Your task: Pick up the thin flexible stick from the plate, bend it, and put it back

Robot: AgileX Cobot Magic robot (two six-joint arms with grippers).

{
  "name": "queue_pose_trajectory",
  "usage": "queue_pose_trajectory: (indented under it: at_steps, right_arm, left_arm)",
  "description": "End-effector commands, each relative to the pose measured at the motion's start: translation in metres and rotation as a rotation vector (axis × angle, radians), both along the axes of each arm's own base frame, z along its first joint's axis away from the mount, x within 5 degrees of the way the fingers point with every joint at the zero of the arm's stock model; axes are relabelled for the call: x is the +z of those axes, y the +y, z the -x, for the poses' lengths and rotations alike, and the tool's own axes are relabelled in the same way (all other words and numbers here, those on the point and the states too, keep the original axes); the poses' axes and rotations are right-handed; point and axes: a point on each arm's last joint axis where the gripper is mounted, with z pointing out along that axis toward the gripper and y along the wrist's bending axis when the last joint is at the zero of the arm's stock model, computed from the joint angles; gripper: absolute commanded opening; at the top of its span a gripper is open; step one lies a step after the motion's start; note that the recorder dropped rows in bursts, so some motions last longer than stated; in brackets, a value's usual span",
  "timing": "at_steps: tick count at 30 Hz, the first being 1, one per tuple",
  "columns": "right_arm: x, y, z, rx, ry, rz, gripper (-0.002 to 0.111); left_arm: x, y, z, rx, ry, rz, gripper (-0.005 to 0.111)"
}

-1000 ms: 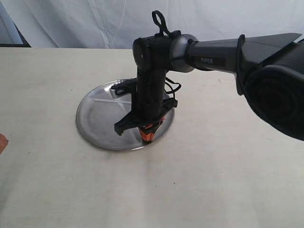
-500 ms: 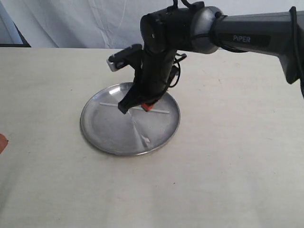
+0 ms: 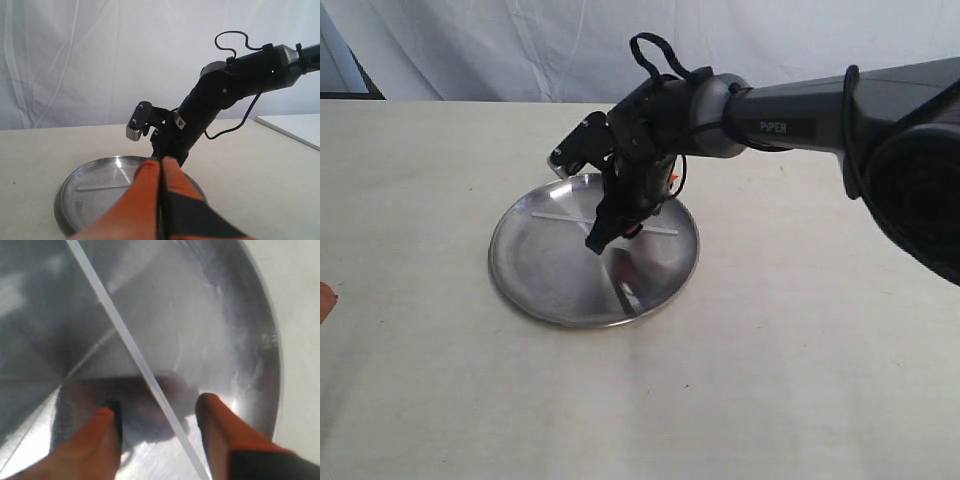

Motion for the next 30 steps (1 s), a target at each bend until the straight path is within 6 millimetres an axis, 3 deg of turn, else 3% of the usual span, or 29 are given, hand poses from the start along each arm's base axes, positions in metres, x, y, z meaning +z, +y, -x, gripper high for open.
queue_pose_trajectory:
  at_steps: [1, 6, 11, 15, 18, 22, 23, 30]
  right_arm:
    - [-0.006, -0.002, -0.003, 0.014, -0.014, 0.008, 0.033]
    - [-0.019, -0.006, -0.005, -0.037, 0.015, -0.009, 0.034]
    - [-0.039, -0.031, -0.010, -0.204, 0.141, -0.028, 0.043]
    - [-0.047, -0.040, -0.006, -0.193, 0.222, 0.032, 0.043]
    - [-0.048, -0.042, -0.002, -0.154, 0.257, 0.069, 0.032]
    - [-0.048, -0.043, 0.000, -0.158, 0.279, 0.084, 0.002]
    - [-0.048, -0.044, 0.000, -0.159, 0.285, 0.088, -0.001]
    - [-0.039, -0.040, 0.001, -0.185, 0.290, 0.029, -0.001]
  left_arm:
    - [-0.002, 0.000, 0.000, 0.003, 0.001, -0.002, 0.000]
    - [-0.002, 0.000, 0.000, 0.003, 0.001, -0.002, 0.000]
    - [-0.002, 0.000, 0.000, 0.003, 0.001, -0.002, 0.000]
    - [-0.002, 0.000, 0.000, 0.003, 0.001, -0.002, 0.000]
    - [-0.002, 0.000, 0.000, 0.005, 0.001, -0.002, 0.000]
    - [-0.002, 0.000, 0.000, 0.005, 0.001, -0.002, 0.000]
    - [-0.002, 0.000, 0.000, 0.005, 0.001, -0.002, 0.000]
    - [-0.002, 0.000, 0.000, 0.005, 0.001, -0.002, 0.000]
